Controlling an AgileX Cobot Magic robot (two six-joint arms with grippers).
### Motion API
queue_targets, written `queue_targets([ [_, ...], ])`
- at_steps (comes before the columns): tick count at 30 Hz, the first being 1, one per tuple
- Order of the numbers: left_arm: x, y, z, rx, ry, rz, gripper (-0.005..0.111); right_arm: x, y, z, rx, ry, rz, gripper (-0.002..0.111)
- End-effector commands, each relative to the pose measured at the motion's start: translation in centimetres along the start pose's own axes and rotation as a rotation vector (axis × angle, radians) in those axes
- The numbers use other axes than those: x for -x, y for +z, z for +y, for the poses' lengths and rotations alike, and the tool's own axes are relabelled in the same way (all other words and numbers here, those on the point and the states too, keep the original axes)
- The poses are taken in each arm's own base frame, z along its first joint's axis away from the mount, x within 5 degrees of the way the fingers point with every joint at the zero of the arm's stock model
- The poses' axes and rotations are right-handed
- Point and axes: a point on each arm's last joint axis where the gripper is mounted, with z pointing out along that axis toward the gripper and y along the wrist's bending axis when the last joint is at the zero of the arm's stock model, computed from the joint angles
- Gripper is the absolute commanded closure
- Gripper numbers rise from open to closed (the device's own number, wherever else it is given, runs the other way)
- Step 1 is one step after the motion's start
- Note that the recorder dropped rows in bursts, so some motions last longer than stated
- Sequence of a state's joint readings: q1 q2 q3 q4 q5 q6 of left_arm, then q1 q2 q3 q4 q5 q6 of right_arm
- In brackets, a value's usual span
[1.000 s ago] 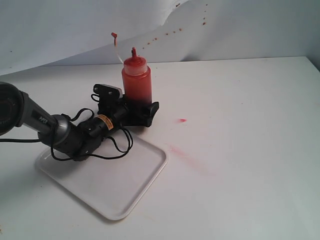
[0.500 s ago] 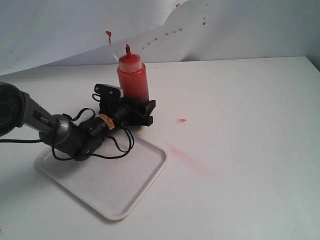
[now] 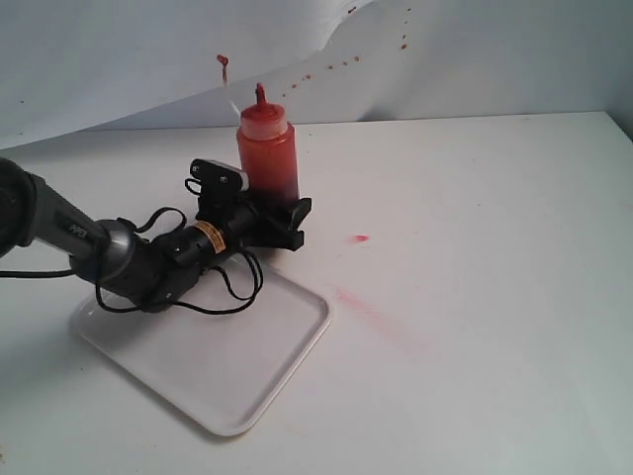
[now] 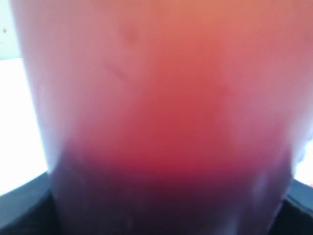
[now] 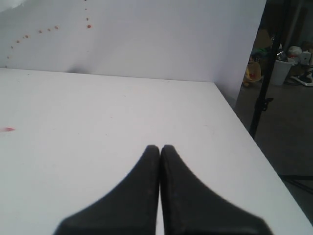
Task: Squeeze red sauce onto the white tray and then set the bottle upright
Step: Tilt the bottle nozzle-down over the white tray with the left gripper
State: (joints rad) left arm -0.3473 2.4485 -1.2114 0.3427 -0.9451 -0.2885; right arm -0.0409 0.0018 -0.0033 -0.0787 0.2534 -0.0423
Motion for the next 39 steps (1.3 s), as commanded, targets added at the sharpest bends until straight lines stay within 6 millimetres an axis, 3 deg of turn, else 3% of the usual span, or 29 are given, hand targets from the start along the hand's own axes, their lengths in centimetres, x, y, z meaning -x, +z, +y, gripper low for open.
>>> queue_targets([
  [1, 5.4, -1.8, -0.2, 0.003, 0.081, -0.142, 0.106, -0.1, 0.0, 0.0, -0.007, -0.007, 0.001, 0.108],
  [9, 9.5, -9.0, 2.2, 0.070, 0.109, -0.148, 0.106, -0.1, 0.0, 0.0, -0.007, -0.007, 0.001, 0.108],
  [15, 11.2, -15.6, 3.8, 0.197, 0.109, -0.111, 0.106, -0.1, 0.0, 0.0, -0.007, -0.007, 0.001, 0.108],
  [21, 12.0, -20.8, 3.7, 0.278, 0.221, -0.015, 0.106, -0.1, 0.0, 0.0, -0.007, -0.007, 0.001, 0.108],
  [30, 12.1, -23.5, 2.3, 0.256, 0.431, 0.221, 0.106, -0.1, 0.0, 0.0, -0.007, -0.007, 0.001, 0.108],
  [39, 12.2, -25.5, 2.6, 0.320, 0.629, 0.442, 0.106, -0.1, 0.0, 0.0, -0.007, -0.007, 0.001, 0.108],
])
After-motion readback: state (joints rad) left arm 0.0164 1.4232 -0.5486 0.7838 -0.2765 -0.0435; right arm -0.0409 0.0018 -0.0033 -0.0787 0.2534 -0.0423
